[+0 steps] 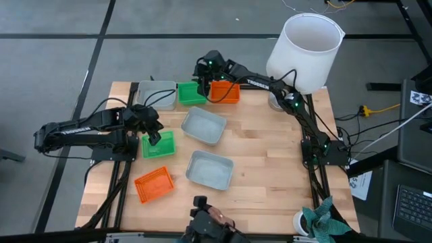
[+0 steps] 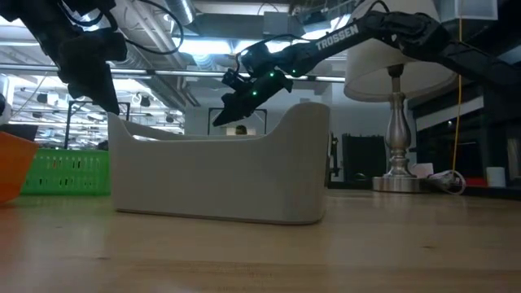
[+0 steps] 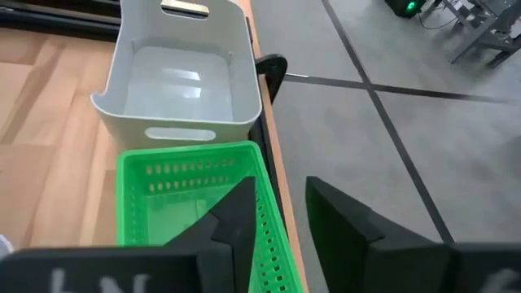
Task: Stack baskets by color
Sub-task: Stack the right gray bin into the left gray bin
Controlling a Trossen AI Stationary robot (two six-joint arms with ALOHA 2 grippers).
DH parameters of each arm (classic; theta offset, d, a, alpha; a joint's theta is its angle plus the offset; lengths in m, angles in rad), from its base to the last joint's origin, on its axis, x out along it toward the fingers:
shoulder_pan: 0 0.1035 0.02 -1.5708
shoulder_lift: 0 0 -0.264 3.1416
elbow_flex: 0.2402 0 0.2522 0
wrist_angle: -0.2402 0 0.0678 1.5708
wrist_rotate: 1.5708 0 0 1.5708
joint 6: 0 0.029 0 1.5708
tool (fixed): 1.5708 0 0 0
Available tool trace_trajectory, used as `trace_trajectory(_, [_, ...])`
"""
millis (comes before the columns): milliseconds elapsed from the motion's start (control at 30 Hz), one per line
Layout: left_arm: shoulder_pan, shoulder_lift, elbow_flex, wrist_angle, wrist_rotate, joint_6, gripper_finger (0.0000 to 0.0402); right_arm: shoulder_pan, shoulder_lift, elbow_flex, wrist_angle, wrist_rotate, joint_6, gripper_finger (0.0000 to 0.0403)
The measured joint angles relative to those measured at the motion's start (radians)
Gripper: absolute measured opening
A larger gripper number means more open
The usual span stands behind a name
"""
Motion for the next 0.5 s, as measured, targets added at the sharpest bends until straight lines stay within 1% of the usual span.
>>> trace_trajectory(167, [0.000, 0.000, 0.000, 0.000, 0.000, 0.000, 0.0039, 0.018, -0.005, 0.000, -0.003, 0.003, 0.005, 0.0112])
trace_trajectory(267, [0.000, 0.000, 0.000, 0.000, 0.000, 0.000, 0.0039, 0.033, -0.042, -0.001, -0.045, 0.028, 0.072, 0.0112])
trace_trajectory(367, [0.000, 0.000, 0.000, 0.000, 0.000, 0.000, 0.0039, 0.045, -0.112, 0.000, -0.193, 0.049, 0.163, 0.0112])
trace_trajectory(433, [0.000, 0.000, 0.000, 0.000, 0.000, 0.000, 0.0039, 0.054, -0.148, 0.002, -0.326, 0.026, 0.217, 0.0112])
trace_trajectory(500, [0.000, 0.000, 0.000, -0.001, 0.000, 0.000, 0.0039, 0.063, -0.171, 0.002, -0.480, -0.007, 0.238, 0.0113])
